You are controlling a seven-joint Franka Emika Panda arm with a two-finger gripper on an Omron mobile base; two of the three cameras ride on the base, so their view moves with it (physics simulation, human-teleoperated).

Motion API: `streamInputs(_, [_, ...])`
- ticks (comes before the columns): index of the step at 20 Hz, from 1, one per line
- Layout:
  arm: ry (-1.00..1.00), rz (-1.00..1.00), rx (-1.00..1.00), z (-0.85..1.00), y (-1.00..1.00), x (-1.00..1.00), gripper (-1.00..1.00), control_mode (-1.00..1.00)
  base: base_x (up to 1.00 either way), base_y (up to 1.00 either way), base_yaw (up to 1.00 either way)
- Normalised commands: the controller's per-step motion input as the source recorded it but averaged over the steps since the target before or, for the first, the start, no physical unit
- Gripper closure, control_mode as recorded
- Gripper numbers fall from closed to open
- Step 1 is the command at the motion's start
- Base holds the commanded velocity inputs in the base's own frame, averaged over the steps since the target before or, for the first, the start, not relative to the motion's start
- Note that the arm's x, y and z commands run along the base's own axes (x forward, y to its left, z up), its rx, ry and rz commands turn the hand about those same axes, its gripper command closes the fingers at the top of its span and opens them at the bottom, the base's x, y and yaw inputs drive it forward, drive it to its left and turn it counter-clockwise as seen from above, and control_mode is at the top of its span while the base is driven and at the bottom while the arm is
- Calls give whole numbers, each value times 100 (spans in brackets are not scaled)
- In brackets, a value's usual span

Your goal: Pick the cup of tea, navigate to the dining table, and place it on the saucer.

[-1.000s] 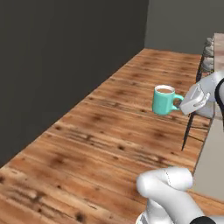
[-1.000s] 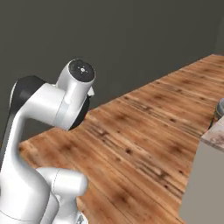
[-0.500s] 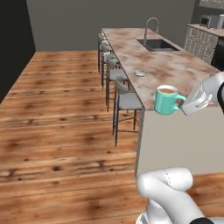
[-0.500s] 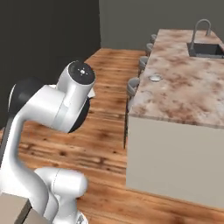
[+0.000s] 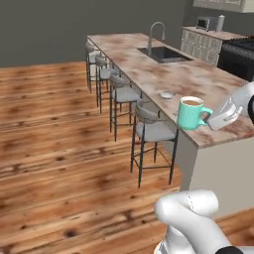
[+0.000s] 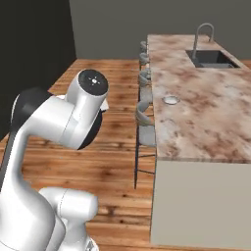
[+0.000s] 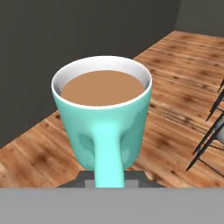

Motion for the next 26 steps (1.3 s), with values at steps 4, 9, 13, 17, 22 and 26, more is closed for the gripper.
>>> streamInputs(4, [0, 0, 0, 0, 0, 0, 100, 100, 100, 100, -36])
streamInputs(9, [0, 0, 0, 0, 0, 0, 100, 100, 100, 100, -36])
streamInputs(13, [0, 0, 0, 0, 0, 0, 100, 100, 100, 100, -38])
streamInputs(17, [0, 0, 0, 0, 0, 0, 100, 100, 100, 100, -47])
streamInputs(22, [0, 0, 0, 0, 0, 0, 100, 100, 100, 90, -64])
streamInputs(26, [0, 0, 0, 0, 0, 0, 100, 100, 100, 82, -70])
